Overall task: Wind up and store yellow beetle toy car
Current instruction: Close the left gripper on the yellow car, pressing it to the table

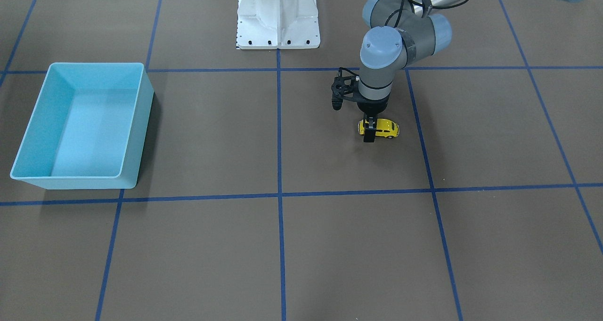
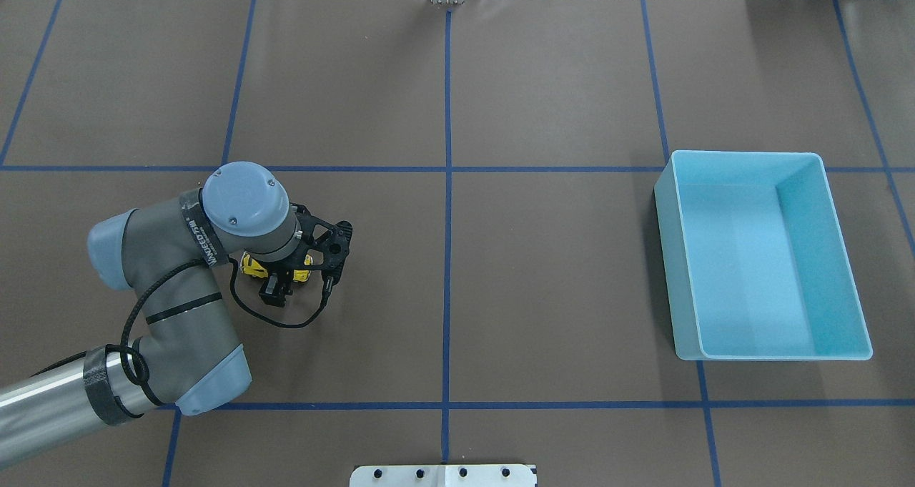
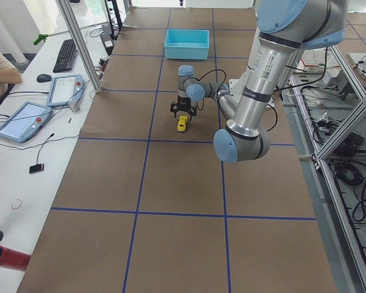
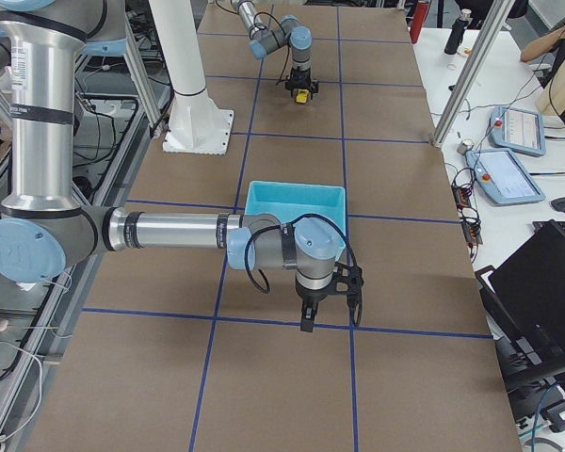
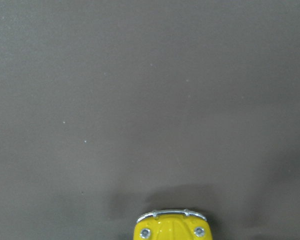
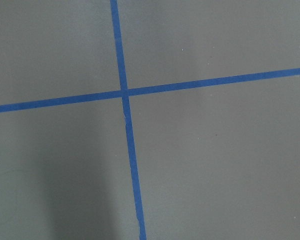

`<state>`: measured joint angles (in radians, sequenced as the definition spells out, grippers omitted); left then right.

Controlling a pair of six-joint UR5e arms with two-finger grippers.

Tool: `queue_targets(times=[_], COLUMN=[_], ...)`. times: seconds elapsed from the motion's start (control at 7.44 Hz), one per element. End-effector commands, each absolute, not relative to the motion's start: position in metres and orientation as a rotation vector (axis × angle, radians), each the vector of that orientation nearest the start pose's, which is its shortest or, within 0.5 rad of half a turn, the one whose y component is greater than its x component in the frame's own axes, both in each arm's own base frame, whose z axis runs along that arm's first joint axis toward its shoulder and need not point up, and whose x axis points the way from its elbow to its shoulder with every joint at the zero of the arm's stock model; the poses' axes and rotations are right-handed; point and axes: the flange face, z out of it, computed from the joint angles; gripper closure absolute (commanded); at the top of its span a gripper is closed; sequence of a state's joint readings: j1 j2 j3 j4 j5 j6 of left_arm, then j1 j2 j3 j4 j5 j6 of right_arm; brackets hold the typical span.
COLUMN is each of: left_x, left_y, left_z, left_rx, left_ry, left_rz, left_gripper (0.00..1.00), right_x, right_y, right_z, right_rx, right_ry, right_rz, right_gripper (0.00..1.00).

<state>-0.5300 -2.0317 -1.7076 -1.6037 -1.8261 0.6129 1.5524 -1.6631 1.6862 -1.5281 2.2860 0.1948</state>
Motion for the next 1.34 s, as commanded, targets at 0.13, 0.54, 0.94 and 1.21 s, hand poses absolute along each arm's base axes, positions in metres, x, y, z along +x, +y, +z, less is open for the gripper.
queue_targets(times=[0.13, 0.54, 0.94, 1.21], left_x=[0.507, 0.506, 0.500, 0.494], left_y=[-0.423, -0.423, -0.425, -0.426], left_z=[0.343, 0.341, 0.335, 0.331], left_rx=[0.647, 0.649, 0.641, 0.648], left_ry=[0.403, 0.409, 0.425, 0.431], left_rz=[1.722, 1.712, 1.638, 1.610], left_gripper=[0.00, 0.25, 0.77, 0.91], right_x=[0.059, 0.059, 0.057, 0.057], right_y=[-0.459, -0.459, -0.459, -0.459], right_z=[0.645, 0.645, 0.644, 0.644], right_rx=[-0.013, -0.014, -0.014, -0.013], right_ry=[-0.719, -0.719, -0.719, -0.719], right_rz=[0.145, 0.141, 0.135, 0.134], right_gripper=[0.01, 0.01, 0.01, 0.01])
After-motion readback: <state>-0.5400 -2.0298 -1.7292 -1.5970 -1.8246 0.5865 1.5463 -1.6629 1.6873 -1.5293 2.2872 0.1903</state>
